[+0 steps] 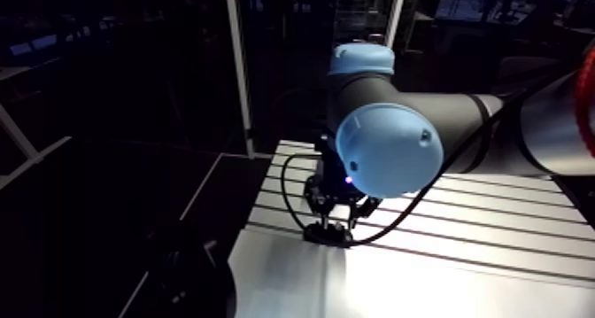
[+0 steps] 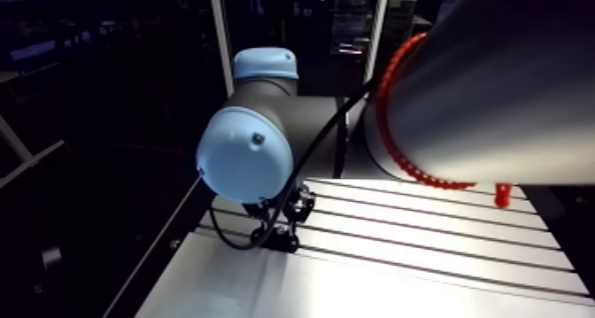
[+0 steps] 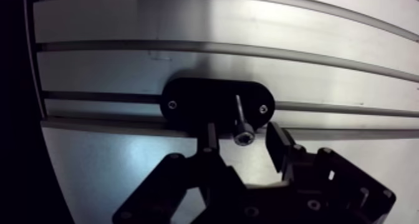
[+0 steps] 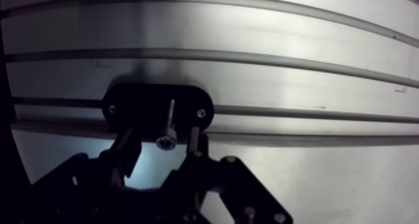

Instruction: Pick up the M10 bolt and insert it into the hole until fully seated.

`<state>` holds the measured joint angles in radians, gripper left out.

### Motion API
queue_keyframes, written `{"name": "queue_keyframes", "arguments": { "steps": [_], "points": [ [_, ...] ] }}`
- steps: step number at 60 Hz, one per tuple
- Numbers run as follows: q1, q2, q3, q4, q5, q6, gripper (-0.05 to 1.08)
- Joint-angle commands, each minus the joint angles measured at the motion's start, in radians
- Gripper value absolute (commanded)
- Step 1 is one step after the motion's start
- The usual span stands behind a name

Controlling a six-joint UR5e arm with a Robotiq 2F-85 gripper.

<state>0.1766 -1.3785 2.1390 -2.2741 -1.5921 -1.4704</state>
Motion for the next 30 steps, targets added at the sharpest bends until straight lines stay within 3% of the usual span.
{"name": "queue_keyframes", "arguments": {
  "steps": [1, 30],
  "points": [
    [0.004, 0.006, -0.001, 0.0, 0.001, 0.0, 0.5],
    [0.003, 0.005, 0.0, 0.0, -0.002, 0.0, 0.57]
  ]
}}
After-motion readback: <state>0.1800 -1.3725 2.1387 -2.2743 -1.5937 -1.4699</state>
